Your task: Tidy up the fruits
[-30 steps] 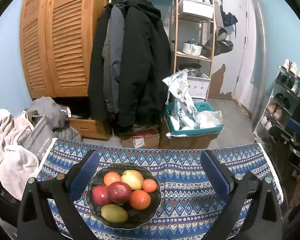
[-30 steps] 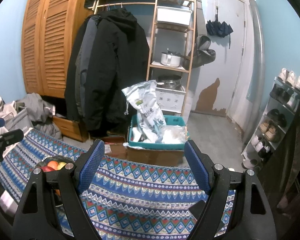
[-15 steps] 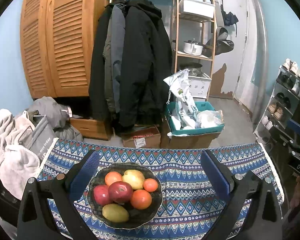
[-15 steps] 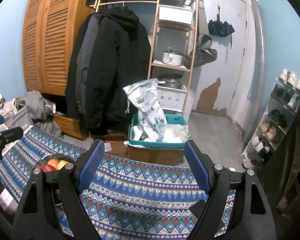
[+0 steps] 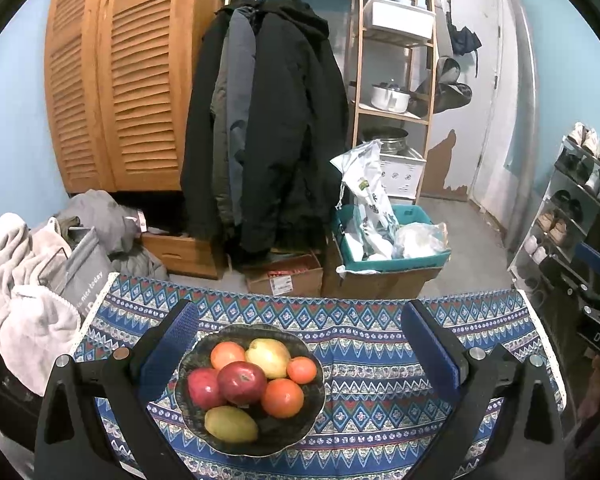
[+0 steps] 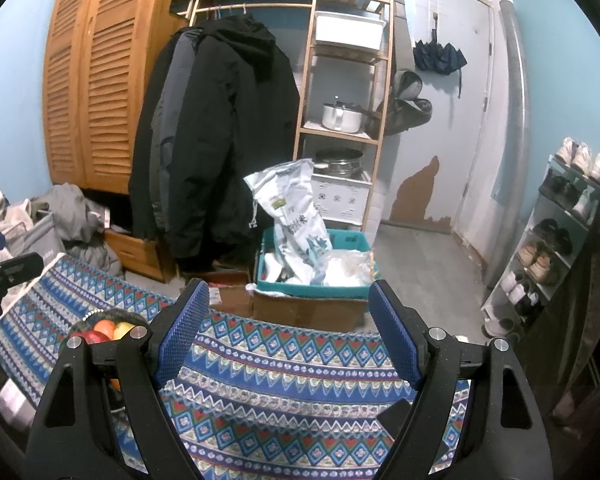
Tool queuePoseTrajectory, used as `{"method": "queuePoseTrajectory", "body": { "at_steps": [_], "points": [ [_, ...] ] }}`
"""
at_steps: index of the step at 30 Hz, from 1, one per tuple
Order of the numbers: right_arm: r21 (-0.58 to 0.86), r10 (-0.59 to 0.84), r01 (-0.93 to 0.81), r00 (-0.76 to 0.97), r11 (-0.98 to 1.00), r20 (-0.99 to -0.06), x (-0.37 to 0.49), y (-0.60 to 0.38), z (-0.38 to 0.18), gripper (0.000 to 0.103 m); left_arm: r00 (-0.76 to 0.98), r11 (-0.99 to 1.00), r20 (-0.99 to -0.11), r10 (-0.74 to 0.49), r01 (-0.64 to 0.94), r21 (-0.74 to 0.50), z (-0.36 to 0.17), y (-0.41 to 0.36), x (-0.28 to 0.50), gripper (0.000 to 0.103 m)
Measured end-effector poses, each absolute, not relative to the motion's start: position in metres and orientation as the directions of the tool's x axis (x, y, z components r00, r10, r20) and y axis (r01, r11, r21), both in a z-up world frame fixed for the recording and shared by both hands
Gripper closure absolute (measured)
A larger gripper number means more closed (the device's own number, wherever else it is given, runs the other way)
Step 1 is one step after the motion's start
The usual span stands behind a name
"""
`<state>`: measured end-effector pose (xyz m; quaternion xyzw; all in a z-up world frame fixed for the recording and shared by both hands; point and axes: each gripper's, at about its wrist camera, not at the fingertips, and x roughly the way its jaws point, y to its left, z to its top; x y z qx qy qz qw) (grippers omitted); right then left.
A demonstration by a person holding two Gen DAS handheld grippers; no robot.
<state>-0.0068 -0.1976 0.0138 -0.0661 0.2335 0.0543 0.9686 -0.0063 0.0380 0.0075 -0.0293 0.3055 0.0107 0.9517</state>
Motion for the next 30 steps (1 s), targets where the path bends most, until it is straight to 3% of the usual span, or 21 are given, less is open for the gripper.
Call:
{"method": "queuePoseTrajectory", "body": {
  "at_steps": [30],
  "points": [
    [-0.108,0.074,-0.138,0.886,0.985,-0.459,-0.0065,-0.1993,0.0146,0.022,0.798,0.995,-0.603,0.024,-0.08,-0.066,0.0066,0.0417,-0.0052,0.001]
  ]
}}
